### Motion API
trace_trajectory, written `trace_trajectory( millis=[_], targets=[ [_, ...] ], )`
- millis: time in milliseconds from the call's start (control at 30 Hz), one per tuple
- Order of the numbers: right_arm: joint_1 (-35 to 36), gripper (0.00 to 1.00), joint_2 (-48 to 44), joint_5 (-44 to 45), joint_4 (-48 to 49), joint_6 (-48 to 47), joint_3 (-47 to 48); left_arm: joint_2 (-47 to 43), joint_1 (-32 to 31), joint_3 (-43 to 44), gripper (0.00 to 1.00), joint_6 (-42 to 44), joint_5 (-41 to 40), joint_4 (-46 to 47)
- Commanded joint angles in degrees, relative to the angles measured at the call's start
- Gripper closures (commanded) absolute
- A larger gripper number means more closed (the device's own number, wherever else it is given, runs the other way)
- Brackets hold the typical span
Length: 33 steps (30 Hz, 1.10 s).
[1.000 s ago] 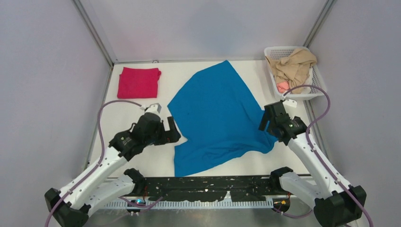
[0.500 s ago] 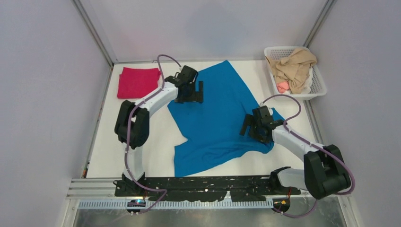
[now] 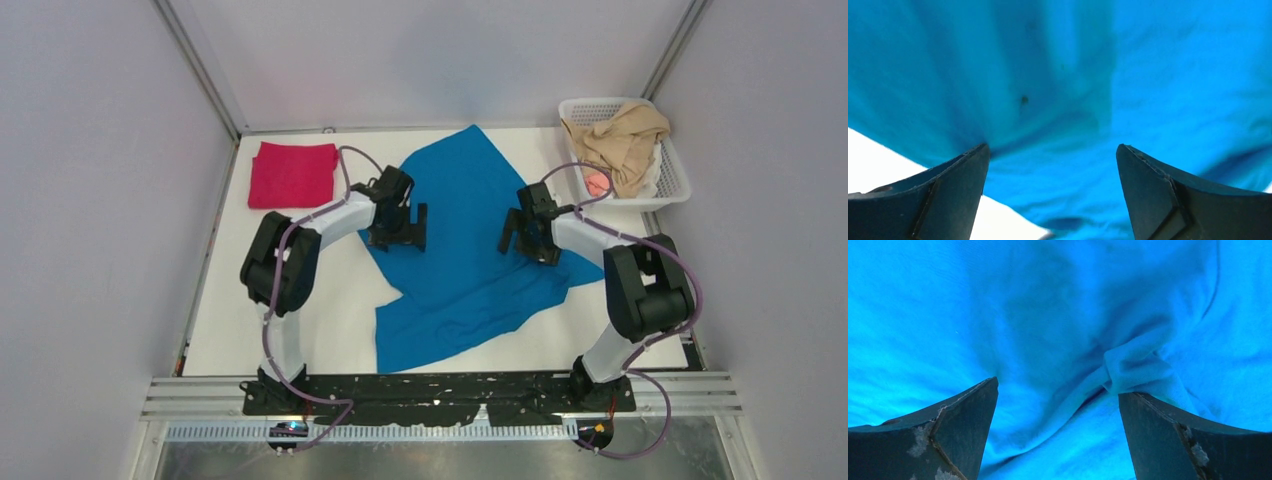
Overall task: Fold and stack the t-shirts
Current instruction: Flatten out the tshirt
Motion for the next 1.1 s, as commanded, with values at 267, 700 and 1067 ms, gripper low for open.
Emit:
trace_trajectory(
  millis=[267, 700, 1067],
  targets=[
    [3.0, 0.04, 28.6, -5.3, -12.2, -11.4, 43.8, -17.3, -9.1, -31.1, 0.0, -11.0, 16.0, 13.9],
    [7.3, 0.05, 30.0, 4.8, -24.2, -20.8, 66.5, -26.7, -16.1, -25.1, 0.0, -4.6, 4.3, 5.4],
    [13.8, 0.05, -14.7, -11.5, -1.4, -6.9, 3.0, -35.9, -3.4, -34.1, 0.0, -10.5, 0.8, 10.0]
  ],
)
